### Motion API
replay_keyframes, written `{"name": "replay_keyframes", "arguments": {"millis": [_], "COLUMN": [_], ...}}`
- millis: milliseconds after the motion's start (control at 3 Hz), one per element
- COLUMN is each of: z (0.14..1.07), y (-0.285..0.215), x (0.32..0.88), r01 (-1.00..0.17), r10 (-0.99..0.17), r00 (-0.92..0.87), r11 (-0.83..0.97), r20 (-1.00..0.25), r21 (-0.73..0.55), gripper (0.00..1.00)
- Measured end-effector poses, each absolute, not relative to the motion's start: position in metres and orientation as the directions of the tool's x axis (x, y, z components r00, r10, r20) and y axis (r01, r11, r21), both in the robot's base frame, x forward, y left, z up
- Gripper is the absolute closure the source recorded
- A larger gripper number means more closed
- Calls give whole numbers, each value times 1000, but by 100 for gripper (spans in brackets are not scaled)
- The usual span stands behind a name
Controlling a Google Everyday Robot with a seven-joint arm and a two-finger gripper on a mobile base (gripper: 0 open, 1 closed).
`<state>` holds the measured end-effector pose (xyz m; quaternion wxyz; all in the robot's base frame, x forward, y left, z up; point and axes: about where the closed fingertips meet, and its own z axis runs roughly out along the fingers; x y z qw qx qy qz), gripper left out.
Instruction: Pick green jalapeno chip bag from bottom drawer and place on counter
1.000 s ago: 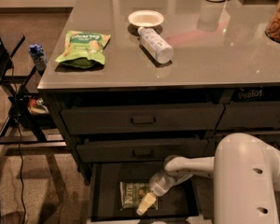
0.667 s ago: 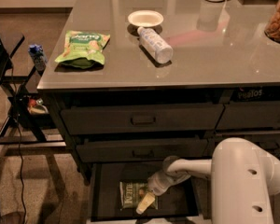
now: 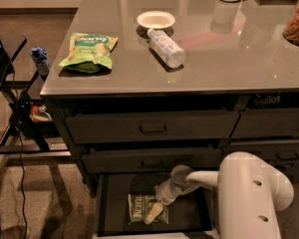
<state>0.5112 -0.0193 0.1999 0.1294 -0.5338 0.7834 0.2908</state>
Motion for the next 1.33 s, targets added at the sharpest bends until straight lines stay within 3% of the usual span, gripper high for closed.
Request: {"name": "replay_keyframes", "arguments": {"millis": [1333], "z": [149], "y": [-38], "x": [536], "r01": [-918], "r10": [-788], "r00": [-384], "r11": [271], "r20": [-482], "r21": [288], "gripper": [0]}}
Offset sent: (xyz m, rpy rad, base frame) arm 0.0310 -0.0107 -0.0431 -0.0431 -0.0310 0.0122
